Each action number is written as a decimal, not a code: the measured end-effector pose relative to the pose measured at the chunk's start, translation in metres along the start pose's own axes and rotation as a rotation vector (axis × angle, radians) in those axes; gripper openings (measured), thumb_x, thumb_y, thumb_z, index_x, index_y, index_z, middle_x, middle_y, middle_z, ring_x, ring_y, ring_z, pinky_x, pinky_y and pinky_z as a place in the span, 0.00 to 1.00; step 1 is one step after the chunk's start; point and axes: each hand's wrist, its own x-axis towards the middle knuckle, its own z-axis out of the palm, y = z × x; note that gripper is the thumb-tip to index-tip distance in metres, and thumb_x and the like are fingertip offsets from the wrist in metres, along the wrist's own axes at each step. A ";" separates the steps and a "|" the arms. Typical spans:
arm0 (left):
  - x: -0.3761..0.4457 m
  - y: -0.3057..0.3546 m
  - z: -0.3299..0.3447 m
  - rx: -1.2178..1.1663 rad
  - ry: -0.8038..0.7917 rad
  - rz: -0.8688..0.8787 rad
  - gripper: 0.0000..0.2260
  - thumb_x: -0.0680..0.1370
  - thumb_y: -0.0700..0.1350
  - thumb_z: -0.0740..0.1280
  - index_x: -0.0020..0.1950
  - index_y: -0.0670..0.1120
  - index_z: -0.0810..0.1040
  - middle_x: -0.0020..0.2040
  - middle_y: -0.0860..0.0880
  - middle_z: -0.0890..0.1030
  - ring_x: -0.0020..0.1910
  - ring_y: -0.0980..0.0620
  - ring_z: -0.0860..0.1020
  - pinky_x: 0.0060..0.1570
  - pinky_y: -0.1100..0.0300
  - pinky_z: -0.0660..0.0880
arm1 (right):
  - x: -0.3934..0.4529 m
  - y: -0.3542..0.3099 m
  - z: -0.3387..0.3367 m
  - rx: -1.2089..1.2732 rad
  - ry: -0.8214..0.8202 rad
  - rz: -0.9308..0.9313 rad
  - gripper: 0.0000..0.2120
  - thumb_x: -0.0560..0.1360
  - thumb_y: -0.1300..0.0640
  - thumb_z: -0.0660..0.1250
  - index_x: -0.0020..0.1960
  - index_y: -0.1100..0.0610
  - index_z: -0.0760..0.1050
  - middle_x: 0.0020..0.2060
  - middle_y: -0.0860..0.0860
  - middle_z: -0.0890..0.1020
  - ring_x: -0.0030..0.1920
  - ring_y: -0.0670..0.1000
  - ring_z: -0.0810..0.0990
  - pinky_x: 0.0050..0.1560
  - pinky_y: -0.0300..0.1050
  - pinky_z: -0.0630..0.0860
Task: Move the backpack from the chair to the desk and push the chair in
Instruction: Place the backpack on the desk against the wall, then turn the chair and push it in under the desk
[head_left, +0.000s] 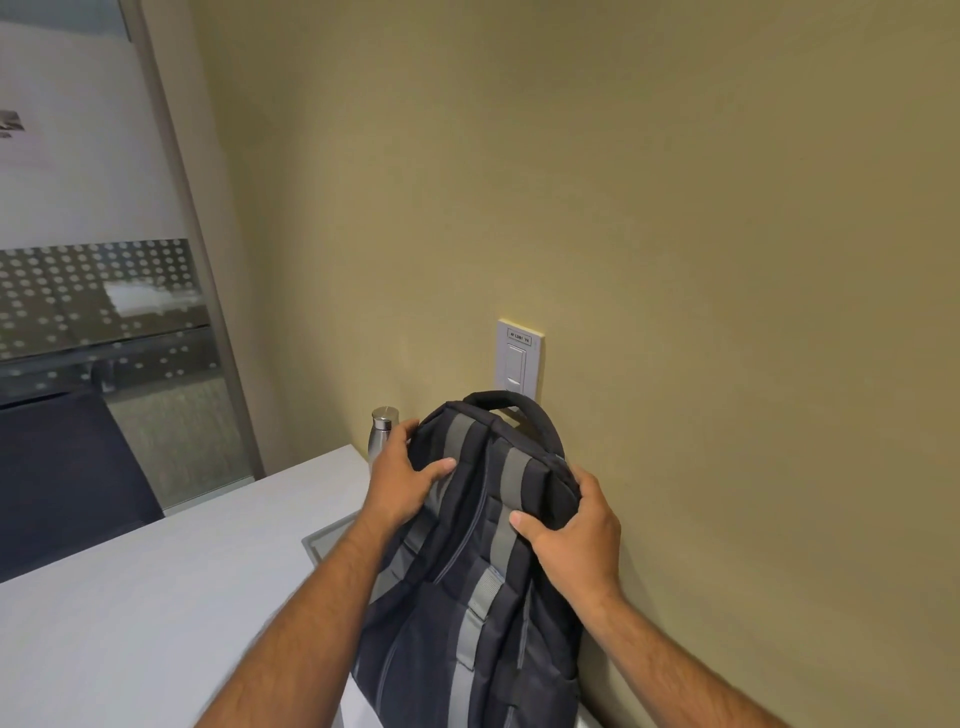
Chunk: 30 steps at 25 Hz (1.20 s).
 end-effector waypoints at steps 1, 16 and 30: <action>-0.004 0.002 -0.002 0.047 0.003 0.026 0.33 0.76 0.46 0.76 0.77 0.46 0.65 0.76 0.44 0.72 0.74 0.42 0.71 0.72 0.45 0.68 | 0.002 -0.001 -0.003 -0.034 -0.025 -0.019 0.40 0.64 0.54 0.83 0.72 0.51 0.69 0.64 0.47 0.79 0.63 0.50 0.78 0.67 0.51 0.76; -0.147 0.015 -0.048 1.109 0.185 0.176 0.49 0.72 0.80 0.41 0.84 0.49 0.51 0.85 0.46 0.52 0.83 0.45 0.49 0.79 0.37 0.42 | -0.015 -0.031 -0.032 -0.662 -0.384 -0.714 0.53 0.71 0.20 0.45 0.82 0.53 0.37 0.82 0.53 0.37 0.81 0.53 0.34 0.81 0.59 0.36; -0.477 -0.026 -0.102 1.249 0.390 -0.308 0.52 0.67 0.82 0.34 0.84 0.51 0.43 0.84 0.47 0.43 0.83 0.43 0.41 0.77 0.37 0.34 | -0.242 -0.035 -0.030 -0.428 -0.810 -1.021 0.53 0.71 0.19 0.46 0.82 0.51 0.34 0.82 0.53 0.37 0.81 0.55 0.34 0.79 0.62 0.32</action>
